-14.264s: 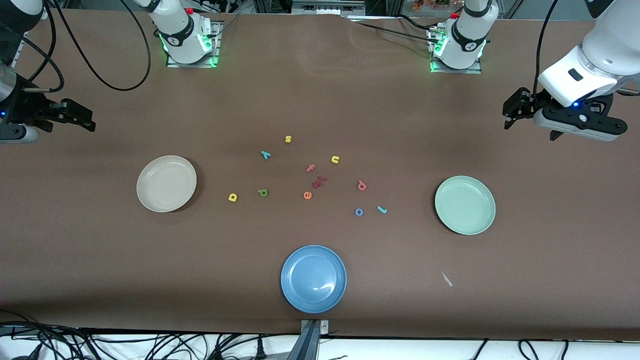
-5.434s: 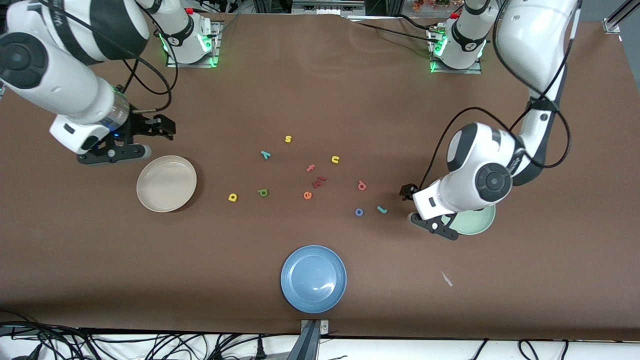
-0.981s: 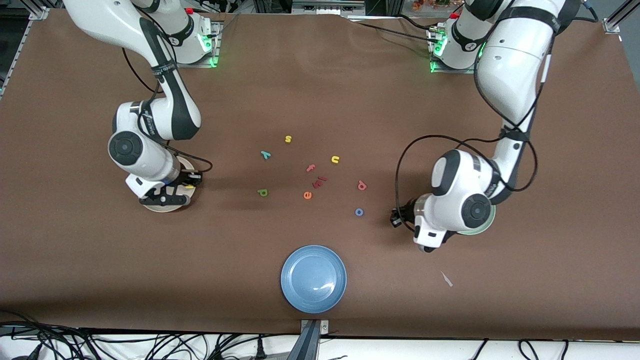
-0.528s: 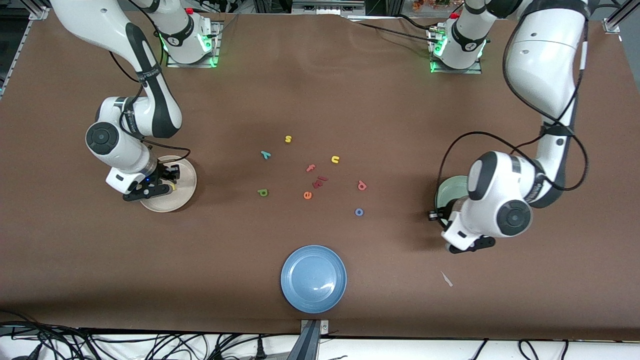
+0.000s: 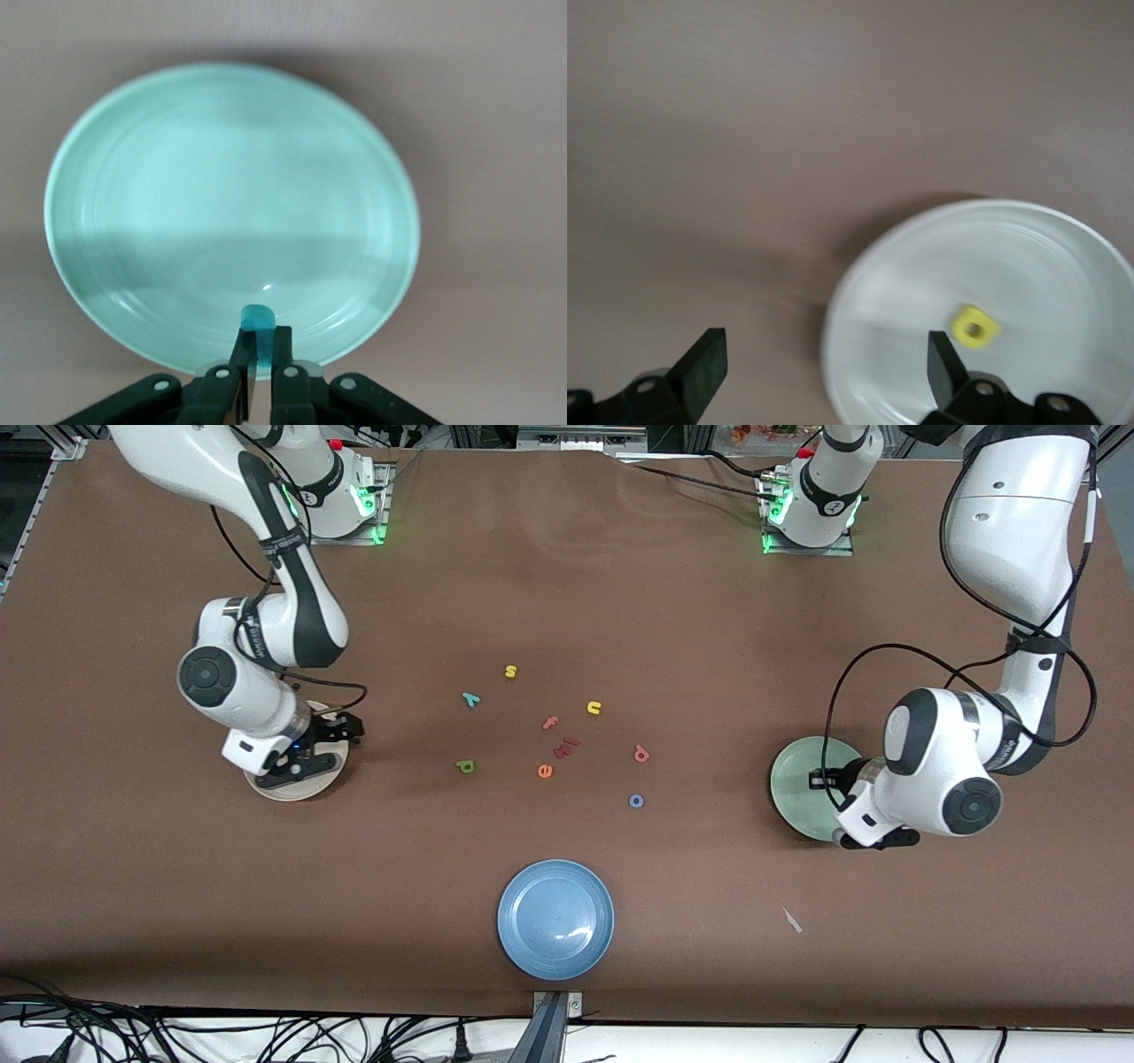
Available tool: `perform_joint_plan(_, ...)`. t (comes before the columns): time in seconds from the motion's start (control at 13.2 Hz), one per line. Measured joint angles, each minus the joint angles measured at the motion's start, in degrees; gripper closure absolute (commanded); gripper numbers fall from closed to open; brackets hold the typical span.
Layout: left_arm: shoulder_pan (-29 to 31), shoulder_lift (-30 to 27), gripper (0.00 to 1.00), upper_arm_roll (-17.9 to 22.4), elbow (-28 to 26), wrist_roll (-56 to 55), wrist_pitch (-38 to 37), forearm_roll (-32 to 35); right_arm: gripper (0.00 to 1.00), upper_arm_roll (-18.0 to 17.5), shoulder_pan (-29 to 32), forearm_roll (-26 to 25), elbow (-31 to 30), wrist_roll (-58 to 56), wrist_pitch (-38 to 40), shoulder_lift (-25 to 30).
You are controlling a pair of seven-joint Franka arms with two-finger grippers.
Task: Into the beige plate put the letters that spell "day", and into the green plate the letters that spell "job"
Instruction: 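Drop the yellow letter on the cream plate while the left gripper drops teal on green, then move the right gripper over the green letter while the left gripper reaches the blue letter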
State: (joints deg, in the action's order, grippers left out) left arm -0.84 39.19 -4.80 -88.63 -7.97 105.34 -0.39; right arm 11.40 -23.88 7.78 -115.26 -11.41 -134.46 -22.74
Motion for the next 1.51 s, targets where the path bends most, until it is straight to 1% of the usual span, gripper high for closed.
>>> perform_joint_plan(0.08,-0.14,0.0,0.98,-0.22,-1.25,0.04,0.82,1.52,0.0,-1.34,-0.17,0.05,0.79,0.19,0.1,-0.38)
perform_joint_plan(0.15,-0.16,0.0,0.79,-0.36,-2.17,0.19,1.79,2.24,0.0,-2.38,-0.27,0.07,1.44,0.23,0.12,-0.85)
perform_joint_plan(0.23,-0.17,0.0,0.46,-0.42,-2.75,0.36,2.72,2.52,0.0,-3.26,-0.27,0.07,1.91,0.22,0.12,-1.35)
perform_joint_plan(0.3,-0.18,0.02,0.0,-0.43,-3.13,0.5,3.2,2.54,0.0,-4.24,-0.25,0.07,2.57,0.22,0.11,-2.08)
perform_joint_plan(0.45,-0.41,0.01,0.0,-0.62,-3.32,0.62,3.6,2.54,0.0,-6.5,-0.26,0.07,5.0,0.22,0.09,-4.26)
perform_joint_plan(0.6,-0.67,-0.2,0.0,-1.64,-3.01,0.61,3.91,2.54,0.0,-8.69,-0.33,0.07,8.01,0.22,0.09,-6.93)
perform_joint_plan(0.83,-0.99,-0.79,0.0,-4.65,-0.96,1.75,4.06,2.54,0.0,-10.58,-0.45,0.06,11.58,0.13,-0.05,-10.38)
perform_joint_plan(0.98,-1.79,-0.83,0.0,-7.4,0.23,3.62,4.08,2.54,0.0,-10.95,-1.12,-0.08,13.75,-0.06,-0.26,-12.28)
perform_joint_plan(1.06,-3.28,-0.83,0.0,-8.13,0.73,3.95,4.17,2.54,0.0,-11.01,-1.77,-0.33,14.72,-0.15,-0.82,-13.24)
perform_joint_plan(1.21,-8.53,-0.43,0.0,-8.2,2.14,4.0,5.35,2.54,0.01,-11.04,-3.17,-1.12,15.81,-0.15,-2.63,-14.81)
perform_joint_plan(1.36,-13.07,1.13,0.0,-8.0,4.67,2.61,8.72,2.54,0.06,-11.06,-4.14,-2.29,16.07,-0.17,-3.71,-15.81)
perform_joint_plan(1.43,-13.86,2.09,0.0,-8.01,5.88,2.29,10.94,2.52,0.11,-11.06,-4.63,-3.68,16.08,-0.16,-4.13,-16.14)
perform_joint_plan(1.51,-14.02,2.99,0.05,-7.99,6.7,2.3,13.3,2.52,0.16,-11.08,-5.05,-5.15,16.09,-0.11,-4.43,-16.43)
